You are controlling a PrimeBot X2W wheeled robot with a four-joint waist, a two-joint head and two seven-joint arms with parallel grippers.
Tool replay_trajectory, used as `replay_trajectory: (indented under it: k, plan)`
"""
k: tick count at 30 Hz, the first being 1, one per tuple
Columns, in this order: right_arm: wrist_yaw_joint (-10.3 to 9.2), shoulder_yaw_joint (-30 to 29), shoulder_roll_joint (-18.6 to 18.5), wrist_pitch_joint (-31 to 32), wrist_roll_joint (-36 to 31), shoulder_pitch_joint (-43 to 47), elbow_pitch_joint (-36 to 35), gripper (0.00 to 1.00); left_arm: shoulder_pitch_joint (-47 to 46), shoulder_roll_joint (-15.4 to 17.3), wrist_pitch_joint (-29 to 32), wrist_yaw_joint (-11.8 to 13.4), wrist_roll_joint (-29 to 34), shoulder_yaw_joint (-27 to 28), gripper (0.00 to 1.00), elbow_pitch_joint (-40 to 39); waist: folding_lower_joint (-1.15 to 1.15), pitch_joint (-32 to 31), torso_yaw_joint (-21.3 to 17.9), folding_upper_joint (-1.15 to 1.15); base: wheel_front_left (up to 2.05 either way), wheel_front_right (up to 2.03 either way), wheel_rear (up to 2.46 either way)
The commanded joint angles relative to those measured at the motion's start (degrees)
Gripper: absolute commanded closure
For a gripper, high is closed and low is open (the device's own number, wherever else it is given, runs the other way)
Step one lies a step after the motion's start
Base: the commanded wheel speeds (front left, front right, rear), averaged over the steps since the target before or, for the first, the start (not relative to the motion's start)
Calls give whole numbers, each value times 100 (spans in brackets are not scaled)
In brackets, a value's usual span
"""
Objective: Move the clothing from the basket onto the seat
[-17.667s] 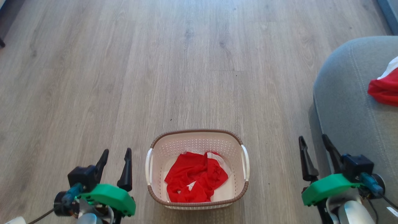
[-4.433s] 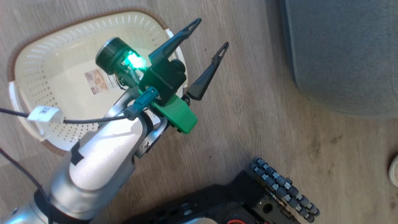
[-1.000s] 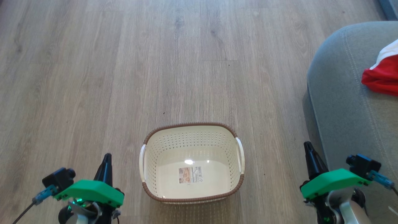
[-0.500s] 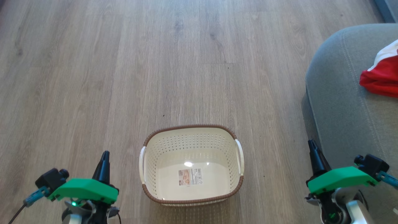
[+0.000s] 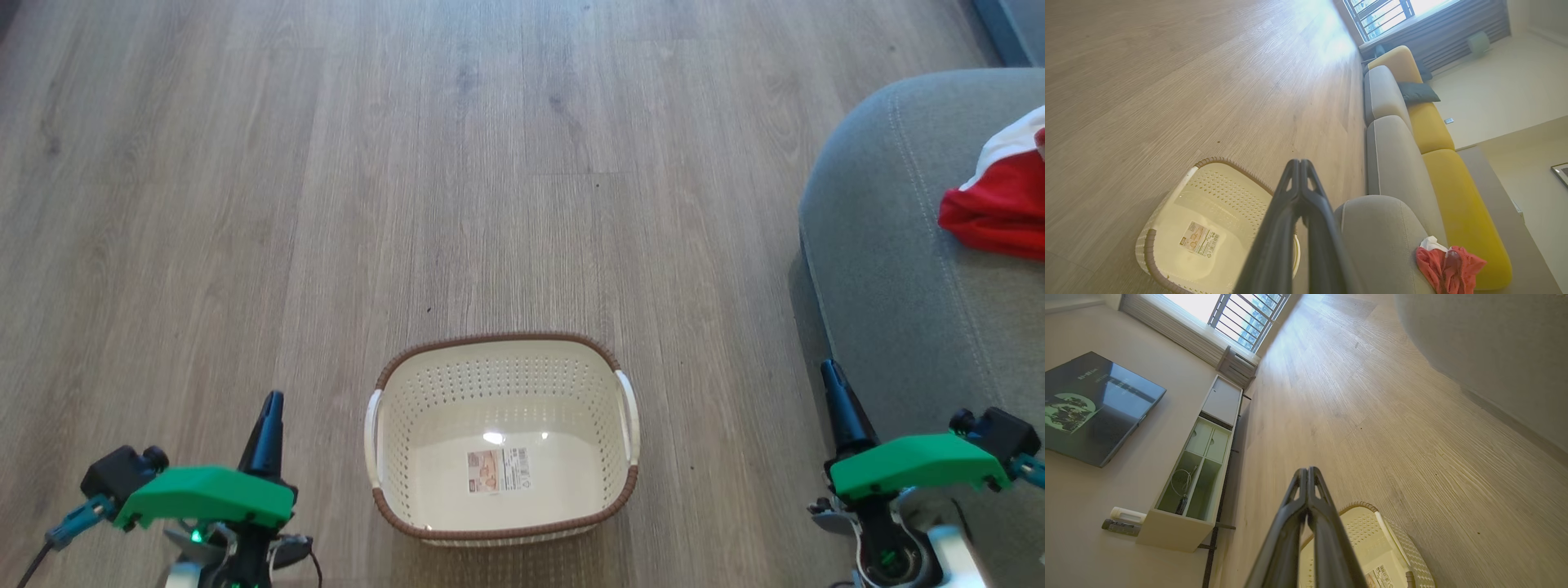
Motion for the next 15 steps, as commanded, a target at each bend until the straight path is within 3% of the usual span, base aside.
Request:
replay_trajectory:
  k: [1,15]
  plan:
    - [-1,32,-44,38,125,-125,-231,100,-177,35,33,-48,-107,167,100,-214,0,-3,0,0,0,0,0]
    - [-1,-94,-39,289,1121,-116,-382,100,-173,37,281,-122,-1022,299,100,-337,0,-79,-18,0,0,0,0]
